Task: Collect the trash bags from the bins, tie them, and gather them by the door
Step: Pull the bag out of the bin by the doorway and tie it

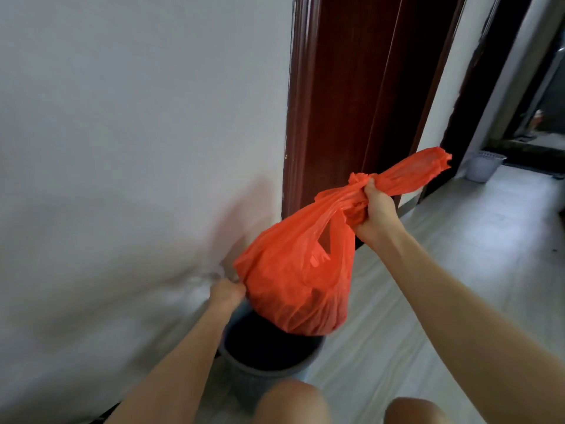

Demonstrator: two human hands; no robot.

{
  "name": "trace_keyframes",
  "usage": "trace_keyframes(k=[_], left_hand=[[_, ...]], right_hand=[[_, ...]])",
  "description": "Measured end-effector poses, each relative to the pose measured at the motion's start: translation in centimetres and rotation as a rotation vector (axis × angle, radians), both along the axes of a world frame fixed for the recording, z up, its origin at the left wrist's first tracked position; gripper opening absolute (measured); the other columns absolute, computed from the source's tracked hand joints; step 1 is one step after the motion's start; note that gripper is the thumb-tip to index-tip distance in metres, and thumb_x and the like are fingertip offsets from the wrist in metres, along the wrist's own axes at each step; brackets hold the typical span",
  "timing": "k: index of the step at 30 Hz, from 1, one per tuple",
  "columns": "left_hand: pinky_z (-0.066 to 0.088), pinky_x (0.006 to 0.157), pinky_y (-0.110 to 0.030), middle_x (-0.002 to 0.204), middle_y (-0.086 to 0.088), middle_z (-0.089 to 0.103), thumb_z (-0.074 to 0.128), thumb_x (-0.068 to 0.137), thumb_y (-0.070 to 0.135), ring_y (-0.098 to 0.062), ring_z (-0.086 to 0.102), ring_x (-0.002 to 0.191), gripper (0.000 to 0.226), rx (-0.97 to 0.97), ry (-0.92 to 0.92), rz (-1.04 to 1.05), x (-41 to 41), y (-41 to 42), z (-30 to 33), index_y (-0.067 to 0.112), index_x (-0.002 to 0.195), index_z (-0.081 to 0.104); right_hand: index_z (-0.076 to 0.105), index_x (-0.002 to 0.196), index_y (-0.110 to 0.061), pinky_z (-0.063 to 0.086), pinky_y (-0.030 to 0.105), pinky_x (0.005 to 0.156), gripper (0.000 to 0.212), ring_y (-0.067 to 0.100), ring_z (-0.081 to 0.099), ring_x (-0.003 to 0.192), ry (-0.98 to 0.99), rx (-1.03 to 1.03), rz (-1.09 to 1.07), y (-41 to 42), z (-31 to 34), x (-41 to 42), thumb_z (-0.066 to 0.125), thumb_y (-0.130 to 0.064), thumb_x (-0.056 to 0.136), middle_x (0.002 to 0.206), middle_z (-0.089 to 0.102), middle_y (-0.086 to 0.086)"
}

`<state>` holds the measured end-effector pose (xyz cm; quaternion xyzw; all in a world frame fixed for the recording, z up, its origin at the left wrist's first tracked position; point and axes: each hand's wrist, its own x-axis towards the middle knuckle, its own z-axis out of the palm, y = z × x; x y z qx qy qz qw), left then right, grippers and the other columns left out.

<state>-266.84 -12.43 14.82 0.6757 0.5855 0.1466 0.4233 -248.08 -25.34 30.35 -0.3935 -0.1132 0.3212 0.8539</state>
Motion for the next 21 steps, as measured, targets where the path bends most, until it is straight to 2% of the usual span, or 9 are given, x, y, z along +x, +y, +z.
trace_keyframes(k=[2,6,10,11,14,17,19,21], left_hand=[[0.044,0.1,-0.035,0.123,-0.022,0.06,0.05,0.09,0.018,-0.033,0.055,0.118,0.039,0.11,-0.13,-0.075,1.7,-1.1,3.9,0.001,0.125,0.054],[0.037,0.101,-0.026,0.135,-0.014,0.052,0.048,0.088,0.007,-0.026,0.05,0.124,0.045,0.274,-0.274,-0.253,4.8,-3.7,10.7,0.007,0.133,0.047],[0.04,0.095,-0.025,0.128,-0.007,0.056,0.049,0.09,0.012,-0.016,0.053,0.109,0.042,0.275,-0.464,-0.459,8.1,-7.0,14.8,0.015,0.132,0.047],[0.042,0.097,-0.027,0.127,-0.004,0.056,0.05,0.091,0.017,-0.013,0.053,0.108,0.041,0.244,-0.507,-0.509,8.8,-8.1,15.5,0.018,0.132,0.047],[0.043,0.102,-0.033,0.128,0.0,0.054,0.054,0.091,0.024,-0.011,0.053,0.112,0.043,0.178,-0.617,-0.674,11.3,-11.7,16.8,0.021,0.133,0.045],[0.039,0.107,-0.036,0.133,-0.001,0.05,0.058,0.089,0.022,-0.014,0.048,0.122,0.05,0.115,-0.649,-0.809,13.6,-14.9,16.4,0.02,0.136,0.041],[0.036,0.108,-0.032,0.137,-0.002,0.046,0.06,0.087,0.016,-0.015,0.044,0.126,0.056,0.074,-0.622,-0.884,15.3,-16.9,14.9,0.018,0.139,0.037],[0.032,0.103,-0.022,0.143,-0.002,0.039,0.064,0.085,0.012,-0.015,0.037,0.132,0.069,0.035,-0.529,-0.942,16.9,-18.4,12.2,0.015,0.143,0.027]], right_hand=[[0.058,0.092,-0.015,0.055,0.022,0.049,0.018,0.006,0.068,0.053,-0.058,0.017,0.036,-0.9,2.0,0.4,0.044,-0.026,0.097,0.06,0.072,-0.008],[0.06,0.086,-0.015,0.055,0.023,0.049,0.021,0.007,0.069,0.055,-0.24,-0.059,0.128,-4.0,5.1,1.9,0.044,-0.024,0.096,0.064,0.073,-0.006],[0.06,0.083,-0.016,0.057,0.036,0.07,0.014,0.018,0.067,0.067,-0.443,-0.302,0.137,-8.1,5.2,4.1,0.05,-0.016,0.093,0.072,0.07,0.004],[0.061,0.083,-0.015,0.057,0.036,0.071,0.012,0.018,0.067,0.068,-0.466,-0.369,0.142,-9.2,4.8,4.6,0.053,-0.015,0.092,0.073,0.069,0.004],[0.062,0.081,-0.014,0.058,0.029,0.061,0.012,0.015,0.066,0.061,-0.512,-0.505,0.106,-12.5,2.9,5.7,0.055,-0.009,0.09,0.071,0.068,0.003],[0.062,0.084,-0.008,0.057,0.022,0.053,0.009,0.008,0.066,0.051,-0.498,-0.598,0.044,-15.5,0.4,6.6,0.058,0.0,0.086,0.066,0.069,0.002],[0.06,0.081,-0.006,0.049,0.016,0.041,0.01,0.002,0.06,0.04,-0.494,-0.671,0.019,-17.8,-1.2,7.2,0.059,0.003,0.084,0.05,0.066,-0.004],[0.056,0.074,-0.007,0.039,0.012,0.031,0.017,0.001,0.052,0.029,-0.473,-0.718,0.026,-19.9,-2.3,7.6,0.057,0.007,0.084,0.036,0.059,-0.005]])
